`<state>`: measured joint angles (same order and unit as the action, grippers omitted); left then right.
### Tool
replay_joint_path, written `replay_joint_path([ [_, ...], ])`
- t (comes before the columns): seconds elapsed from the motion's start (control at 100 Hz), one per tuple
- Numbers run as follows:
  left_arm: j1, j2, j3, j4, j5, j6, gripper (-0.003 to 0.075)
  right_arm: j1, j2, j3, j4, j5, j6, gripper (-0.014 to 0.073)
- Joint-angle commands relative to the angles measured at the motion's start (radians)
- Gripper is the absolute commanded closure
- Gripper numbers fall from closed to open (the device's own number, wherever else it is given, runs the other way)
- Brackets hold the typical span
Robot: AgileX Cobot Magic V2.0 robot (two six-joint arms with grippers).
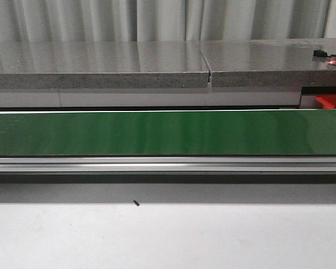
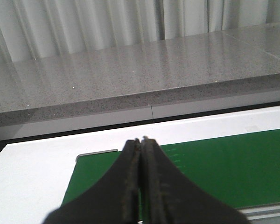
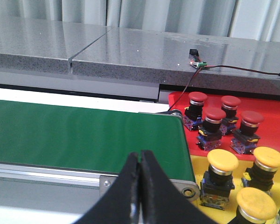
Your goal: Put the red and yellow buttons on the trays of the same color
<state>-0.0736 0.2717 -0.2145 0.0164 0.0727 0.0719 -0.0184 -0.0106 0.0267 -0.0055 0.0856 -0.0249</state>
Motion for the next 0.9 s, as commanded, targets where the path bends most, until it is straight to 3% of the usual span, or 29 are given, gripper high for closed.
replay_joint_path([
  [0.0, -0.008, -0.034, 0.052, 0.036, -0.155, -0.052, 0.0741, 0.001, -0.013, -0.016, -0.007, -0.086, 0.0, 0.0663],
  [0.3, -0.004, -0.183, 0.245, -0.005, -0.164, -0.052, 0.0741, 0.001, -0.013, -0.016, -0.007, -0.086, 0.0, 0.0663],
  [0.43, -0.003, -0.246, 0.245, -0.005, -0.086, -0.052, 0.0741, 0.001, -0.013, -0.016, -0.007, -0.086, 0.0, 0.0663],
  [0.89, 0.035, -0.31, 0.245, 0.0, -0.079, -0.052, 0.0741, 0.001, -0.013, -0.016, -0.007, -0.086, 0.0, 0.0663],
])
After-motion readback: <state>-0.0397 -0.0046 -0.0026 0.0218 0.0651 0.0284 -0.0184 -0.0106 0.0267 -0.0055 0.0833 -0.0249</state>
